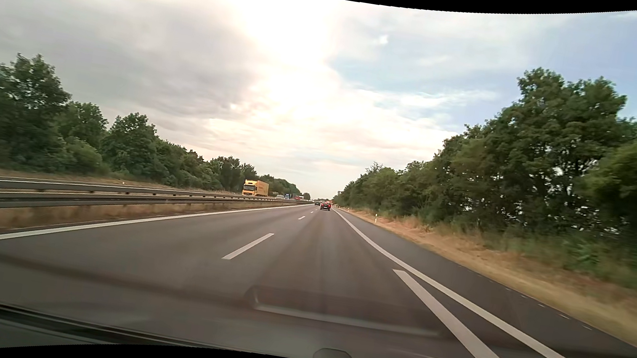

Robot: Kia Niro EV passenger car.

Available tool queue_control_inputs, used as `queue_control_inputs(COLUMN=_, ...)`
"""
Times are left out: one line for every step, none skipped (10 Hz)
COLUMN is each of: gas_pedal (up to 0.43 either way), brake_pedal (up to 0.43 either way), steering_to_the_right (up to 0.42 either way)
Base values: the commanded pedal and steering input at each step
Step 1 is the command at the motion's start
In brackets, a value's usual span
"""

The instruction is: Follow the waypoints while adhering to traffic rules and regulations

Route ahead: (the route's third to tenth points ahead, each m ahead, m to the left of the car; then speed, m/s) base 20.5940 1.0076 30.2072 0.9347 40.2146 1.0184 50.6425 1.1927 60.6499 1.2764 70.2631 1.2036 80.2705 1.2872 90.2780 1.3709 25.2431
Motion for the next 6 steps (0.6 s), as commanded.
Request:
queue_control_inputs(gas_pedal=0.228, brake_pedal=0.0, steering_to_the_right=-0.003)
queue_control_inputs(gas_pedal=0.24, brake_pedal=0.0, steering_to_the_right=-0.003)
queue_control_inputs(gas_pedal=0.24, brake_pedal=0.0, steering_to_the_right=-0.003)
queue_control_inputs(gas_pedal=0.24, brake_pedal=0.0, steering_to_the_right=-0.003)
queue_control_inputs(gas_pedal=0.24, brake_pedal=0.0, steering_to_the_right=-0.003)
queue_control_inputs(gas_pedal=0.24, brake_pedal=0.0, steering_to_the_right=-0.003)
